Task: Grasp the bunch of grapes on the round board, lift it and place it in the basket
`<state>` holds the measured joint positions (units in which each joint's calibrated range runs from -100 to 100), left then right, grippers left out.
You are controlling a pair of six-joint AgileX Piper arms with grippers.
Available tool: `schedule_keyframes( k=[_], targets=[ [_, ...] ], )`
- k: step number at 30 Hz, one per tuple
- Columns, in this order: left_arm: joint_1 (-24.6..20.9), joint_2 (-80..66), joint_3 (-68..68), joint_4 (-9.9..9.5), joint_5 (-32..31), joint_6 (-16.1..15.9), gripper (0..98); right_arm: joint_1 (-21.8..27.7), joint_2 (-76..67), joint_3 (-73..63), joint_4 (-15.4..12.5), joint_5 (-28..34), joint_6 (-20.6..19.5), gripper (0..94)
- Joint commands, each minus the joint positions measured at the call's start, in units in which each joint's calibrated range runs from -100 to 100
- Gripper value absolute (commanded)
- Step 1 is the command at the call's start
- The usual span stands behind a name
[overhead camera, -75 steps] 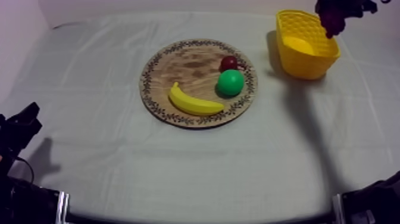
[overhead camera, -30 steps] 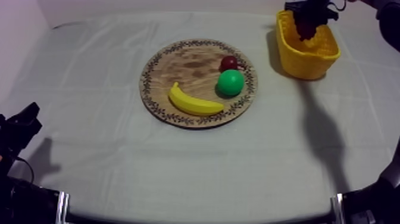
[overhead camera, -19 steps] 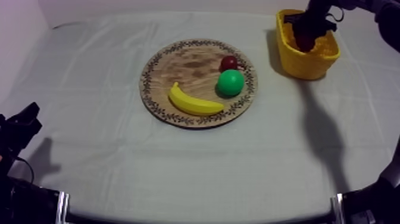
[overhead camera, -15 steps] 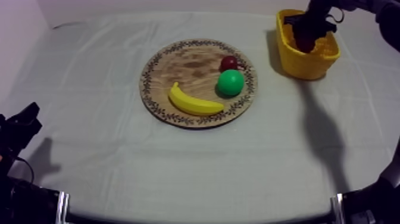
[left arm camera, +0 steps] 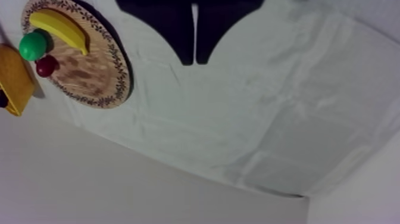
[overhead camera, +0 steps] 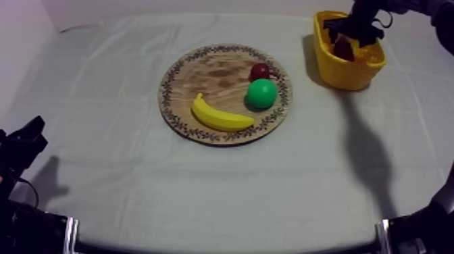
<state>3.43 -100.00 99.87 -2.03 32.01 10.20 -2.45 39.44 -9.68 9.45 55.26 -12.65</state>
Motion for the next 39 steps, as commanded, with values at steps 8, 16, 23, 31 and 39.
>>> schedule_keyframes(
  k=[8, 16, 23, 31, 39],
  targets=[
    [0.01, 0.0, 0.02, 0.01, 0.0, -0.01, 0.1, 0.56, -0.8, 0.43, -0.77, -1.45, 0.68, 86.9],
    [0.01, 0.0, 0.02, 0.01, 0.0, -0.01, 0.1, 0.49, -1.09, 0.91, -0.72, -2.26, 0.58, 77.3],
    [0.01, 0.0, 0.02, 0.01, 0.0, -0.01, 0.1, -0.05, -1.32, 2.02, 0.0, -3.31, -0.16, 38.7],
    [0.01, 0.0, 0.02, 0.01, 0.0, -0.01, 0.1, -0.43, -1.97, 3.36, 0.41, -4.18, -0.5, 5.2],
    [0.01, 0.0, 0.02, 0.01, 0.0, -0.01, 0.1, -0.41, -4.54, 6.14, 0.66, -4.33, -1.61, 0.7]
  ],
)
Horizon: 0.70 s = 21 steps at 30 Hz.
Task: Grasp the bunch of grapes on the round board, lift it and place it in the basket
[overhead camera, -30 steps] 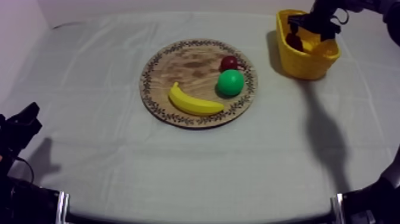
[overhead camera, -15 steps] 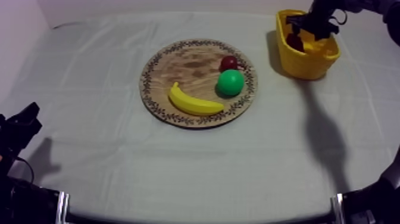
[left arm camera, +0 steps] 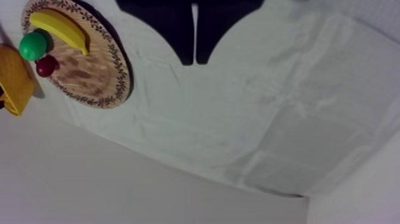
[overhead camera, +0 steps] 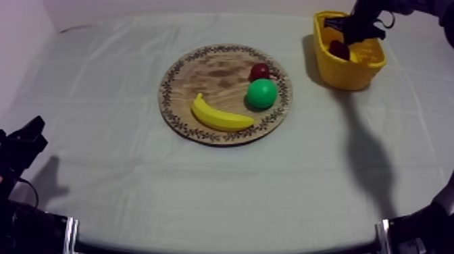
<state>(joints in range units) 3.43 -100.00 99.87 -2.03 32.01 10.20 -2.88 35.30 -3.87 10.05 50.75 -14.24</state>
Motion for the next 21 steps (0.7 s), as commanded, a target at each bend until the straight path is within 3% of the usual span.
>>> schedule_keyframes(
  k=[1, 21],
  targets=[
    [0.01, 0.0, 0.02, 0.01, 0.0, -0.01, 0.1, 0.05, -0.99, 0.81, 0.08, 0.14, -0.11, 0.6],
    [0.01, 0.0, 0.02, 0.01, 0.0, -0.01, 0.1, 0.2, -24.95, 11.91, -0.21, 1.34, 0.5, 0.4]
  ],
)
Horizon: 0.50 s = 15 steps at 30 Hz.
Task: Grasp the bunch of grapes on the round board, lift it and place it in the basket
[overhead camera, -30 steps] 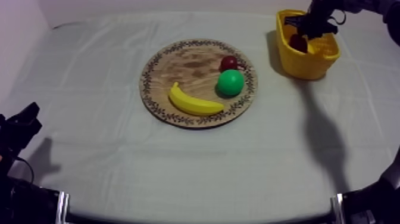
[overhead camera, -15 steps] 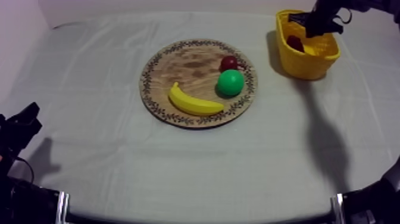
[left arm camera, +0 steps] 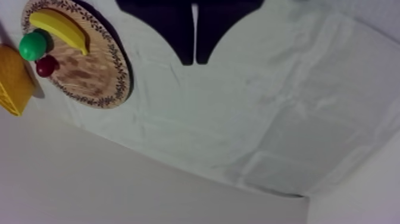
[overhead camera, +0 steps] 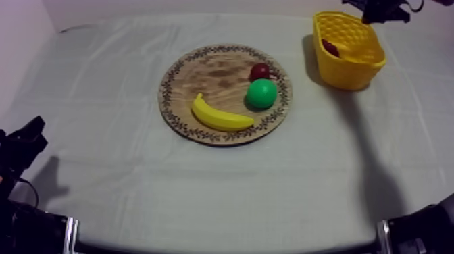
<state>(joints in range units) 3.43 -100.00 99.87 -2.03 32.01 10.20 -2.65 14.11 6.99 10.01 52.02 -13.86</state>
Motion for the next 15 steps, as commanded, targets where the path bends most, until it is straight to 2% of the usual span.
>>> schedule_keyframes(
  k=[1, 15],
  targets=[
    [0.01, 0.0, 0.02, 0.01, 0.0, -0.01, 0.1, -0.03, -5.52, 1.96, -0.24, 0.32, 0.25, 0.4],
    [0.01, 0.0, 0.02, 0.01, 0.0, -0.01, 0.1, -0.38, -30.99, 20.31, -0.4, 3.0, 2.41, 0.4]
  ],
)
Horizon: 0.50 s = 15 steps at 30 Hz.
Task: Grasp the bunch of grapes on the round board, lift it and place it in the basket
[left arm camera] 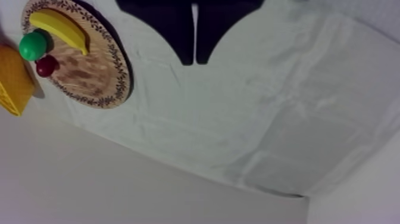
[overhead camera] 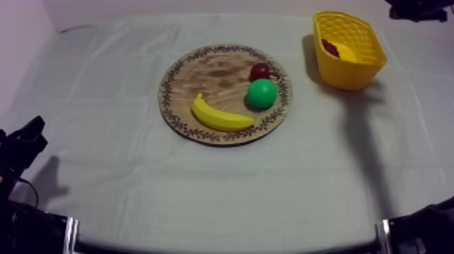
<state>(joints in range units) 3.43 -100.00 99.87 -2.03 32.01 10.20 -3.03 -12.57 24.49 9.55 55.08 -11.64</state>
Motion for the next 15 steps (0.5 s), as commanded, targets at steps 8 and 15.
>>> schedule_keyframes(
  k=[8, 15],
  targets=[
    [0.01, 0.0, 0.02, 0.01, 0.0, -0.01, 0.1, 0.72, -16.99, 14.44, -0.25, 0.32, 1.94, 0.4],
    [0.01, 0.0, 0.02, 0.01, 0.0, -0.01, 0.1, 1.45, -26.39, 23.43, 0.27, -0.1, 2.38, 0.4]
  ],
)
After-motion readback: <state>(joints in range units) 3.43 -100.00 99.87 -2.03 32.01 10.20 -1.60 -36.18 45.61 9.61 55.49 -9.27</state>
